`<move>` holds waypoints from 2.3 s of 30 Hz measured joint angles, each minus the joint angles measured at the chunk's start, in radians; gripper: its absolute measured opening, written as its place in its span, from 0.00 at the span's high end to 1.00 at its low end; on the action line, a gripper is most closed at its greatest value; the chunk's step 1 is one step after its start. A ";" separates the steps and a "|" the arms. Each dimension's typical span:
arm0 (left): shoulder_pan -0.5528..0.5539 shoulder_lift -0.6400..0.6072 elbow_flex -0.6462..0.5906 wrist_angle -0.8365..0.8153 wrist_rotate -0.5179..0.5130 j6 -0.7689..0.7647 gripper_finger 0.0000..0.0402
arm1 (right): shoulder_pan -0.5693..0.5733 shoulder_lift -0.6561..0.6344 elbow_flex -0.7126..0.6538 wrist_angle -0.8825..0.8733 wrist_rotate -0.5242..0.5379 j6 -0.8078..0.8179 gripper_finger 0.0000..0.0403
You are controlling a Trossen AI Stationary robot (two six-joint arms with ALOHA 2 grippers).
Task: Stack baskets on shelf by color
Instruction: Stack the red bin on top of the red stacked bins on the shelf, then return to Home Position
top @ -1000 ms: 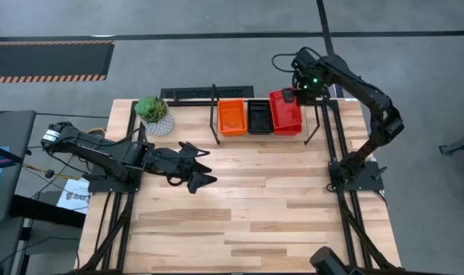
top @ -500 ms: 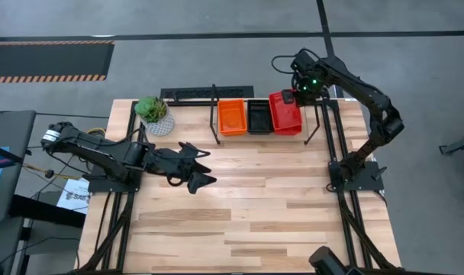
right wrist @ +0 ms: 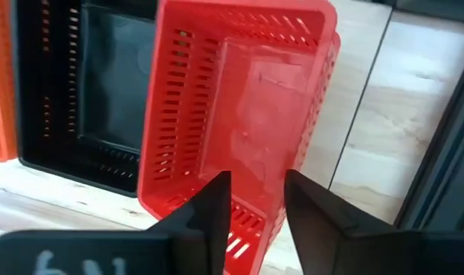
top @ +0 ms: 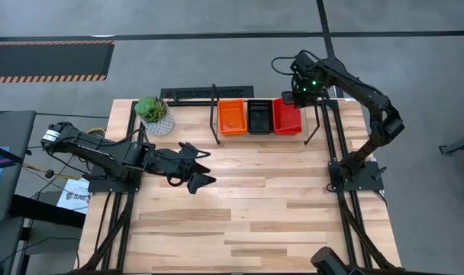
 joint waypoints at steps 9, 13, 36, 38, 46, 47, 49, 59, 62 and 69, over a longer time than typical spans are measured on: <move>0.000 0.000 0.000 -0.011 -0.002 0.000 0.31 | 0.016 -0.071 0.001 0.061 0.001 -0.001 0.61; 0.000 0.000 0.000 -0.012 -0.024 0.000 0.31 | 0.017 -0.042 0.001 0.050 0.001 -0.006 0.66; 0.000 0.000 0.000 -0.048 -0.047 0.006 0.31 | 0.022 -0.027 0.000 0.053 0.067 -0.037 0.71; 0.000 0.000 0.000 -0.048 -0.057 0.006 0.31 | 0.021 -0.028 0.000 0.047 0.088 -0.047 0.71; 0.000 0.000 0.000 -0.048 -0.064 0.006 0.31 | 0.022 -0.028 -0.092 0.099 0.091 -0.052 0.71; 0.000 0.000 0.000 -0.048 -0.064 0.006 0.31 | 0.022 -0.028 -0.107 0.097 0.091 -0.052 0.71; 0.000 0.000 0.000 -0.048 -0.064 0.006 0.31 | 0.022 -0.026 -0.124 0.101 0.090 -0.052 0.71; 0.007 -0.014 0.013 -0.066 -0.034 0.013 0.31 | 0.038 -0.046 0.004 0.054 0.075 -0.070 0.71; 0.022 -0.063 0.064 -0.060 0.008 0.060 0.31 | 0.053 -0.084 0.106 0.040 0.025 -0.102 0.71; 0.027 -0.209 0.174 -0.049 -0.097 0.225 0.31 | 0.172 -0.218 0.303 0.052 -0.013 -0.208 0.71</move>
